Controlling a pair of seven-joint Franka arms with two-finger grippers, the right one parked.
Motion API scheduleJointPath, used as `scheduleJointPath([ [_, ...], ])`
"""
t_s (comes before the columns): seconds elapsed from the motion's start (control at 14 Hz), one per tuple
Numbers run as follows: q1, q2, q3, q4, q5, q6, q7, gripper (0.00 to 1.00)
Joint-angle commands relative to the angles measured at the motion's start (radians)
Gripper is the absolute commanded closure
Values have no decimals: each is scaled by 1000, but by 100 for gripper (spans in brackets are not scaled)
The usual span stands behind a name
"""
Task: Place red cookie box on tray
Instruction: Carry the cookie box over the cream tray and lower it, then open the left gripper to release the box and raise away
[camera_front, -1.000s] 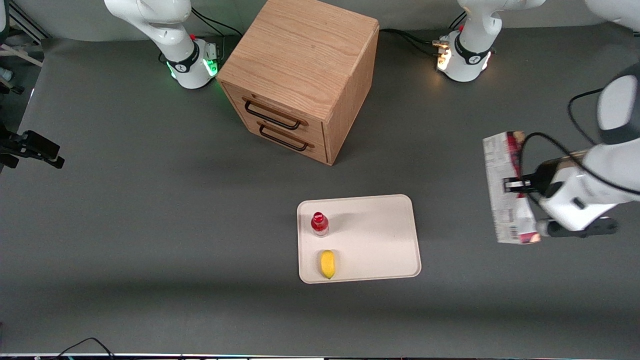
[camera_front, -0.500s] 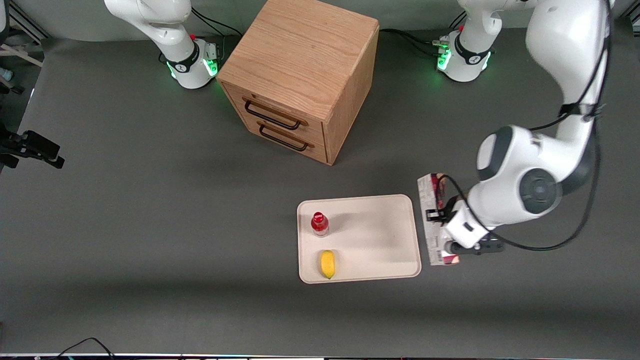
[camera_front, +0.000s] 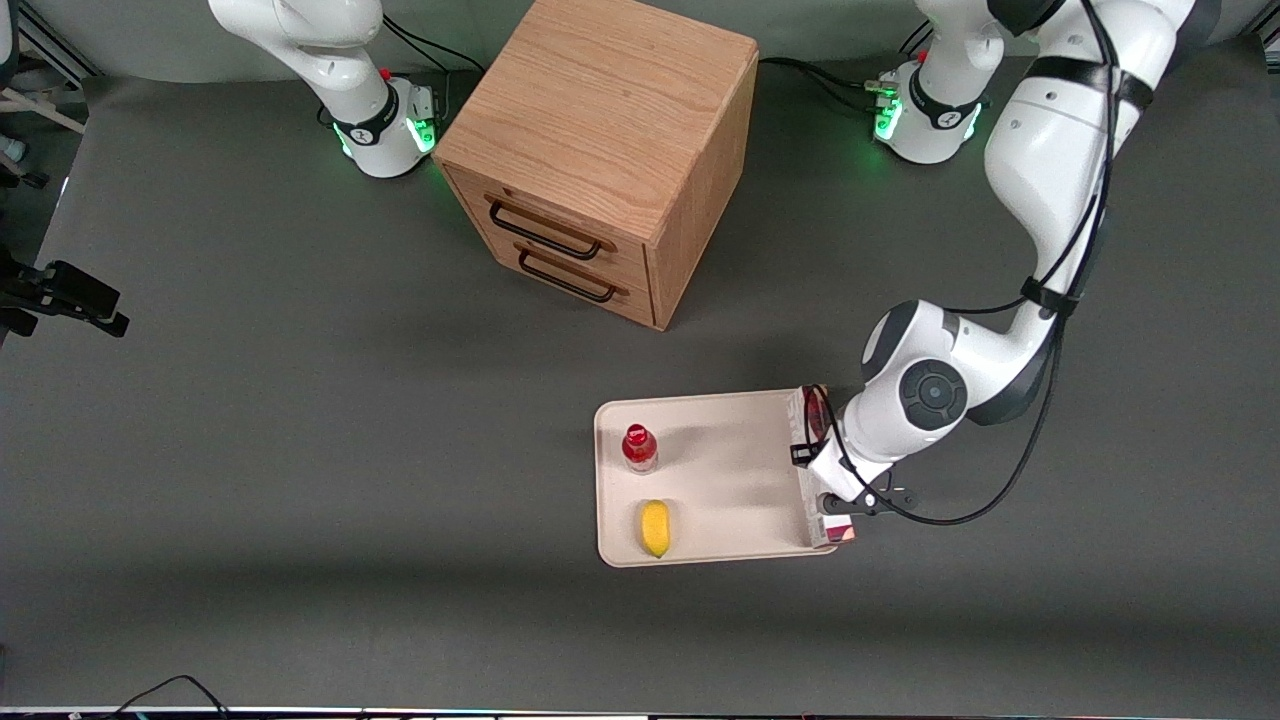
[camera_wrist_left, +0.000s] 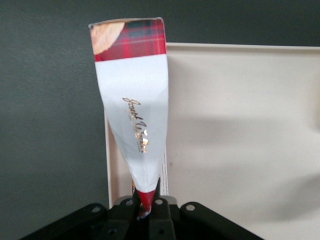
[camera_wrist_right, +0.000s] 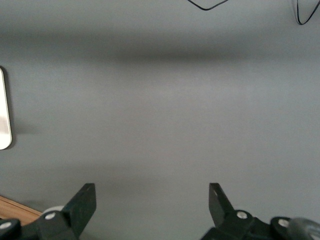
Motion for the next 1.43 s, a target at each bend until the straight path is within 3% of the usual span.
scheduleJointPath([
  [0.0,-3,-7,-2,5,26,5,-33,0],
  [0.29,6,-59,1,16,25,-85,-26,0],
  [0.43,29,-131,6,31,21,-226,8,0],
  [0.64,81,-234,10,77,-41,-440,117,0],
  [0.93,84,-430,174,123,-170,-702,328,0],
  [1.14,89,-613,221,84,-181,-895,424,0],
  [1.36,89,-812,244,-54,-179,-940,431,0],
])
